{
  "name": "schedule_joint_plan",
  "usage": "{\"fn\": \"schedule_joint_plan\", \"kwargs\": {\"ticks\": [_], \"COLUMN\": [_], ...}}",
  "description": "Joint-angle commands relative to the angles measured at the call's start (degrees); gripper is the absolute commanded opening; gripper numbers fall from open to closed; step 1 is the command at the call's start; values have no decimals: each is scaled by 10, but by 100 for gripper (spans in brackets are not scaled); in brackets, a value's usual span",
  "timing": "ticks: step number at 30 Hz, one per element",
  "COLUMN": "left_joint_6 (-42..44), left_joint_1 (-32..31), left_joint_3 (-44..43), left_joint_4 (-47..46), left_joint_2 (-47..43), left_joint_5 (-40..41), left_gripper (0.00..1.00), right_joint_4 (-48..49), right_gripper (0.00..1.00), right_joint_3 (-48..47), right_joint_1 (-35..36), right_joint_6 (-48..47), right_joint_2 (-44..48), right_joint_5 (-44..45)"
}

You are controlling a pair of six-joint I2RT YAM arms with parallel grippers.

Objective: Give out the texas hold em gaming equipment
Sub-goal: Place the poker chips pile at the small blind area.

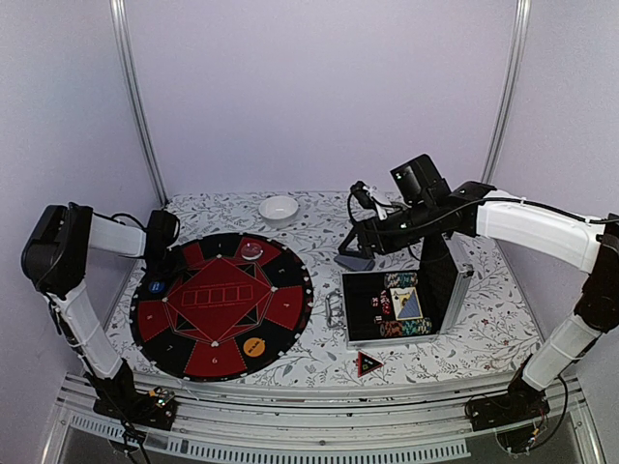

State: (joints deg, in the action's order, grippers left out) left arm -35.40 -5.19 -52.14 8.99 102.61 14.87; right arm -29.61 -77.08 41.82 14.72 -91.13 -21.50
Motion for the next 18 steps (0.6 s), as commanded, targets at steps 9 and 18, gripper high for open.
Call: {"fn": "schedule_joint_plan", "kwargs": {"ticks": [9, 18], "left_joint_6": [16, 14], "left_joint_1": [15, 15], "left_joint_3": [-28, -37], "left_joint_4": [31, 33], "left_joint_2": [41, 50], "left_joint_5": [-34, -38], "left_gripper": [32, 32], "right_joint_4": [-14, -17], "right_gripper": [66, 66], "right_joint_3": [-8, -8], "right_joint_1": [-4, -4], "right_joint_6": [-3, -3], "right_joint_2": [29, 34], "right_joint_5": [6, 10]}}
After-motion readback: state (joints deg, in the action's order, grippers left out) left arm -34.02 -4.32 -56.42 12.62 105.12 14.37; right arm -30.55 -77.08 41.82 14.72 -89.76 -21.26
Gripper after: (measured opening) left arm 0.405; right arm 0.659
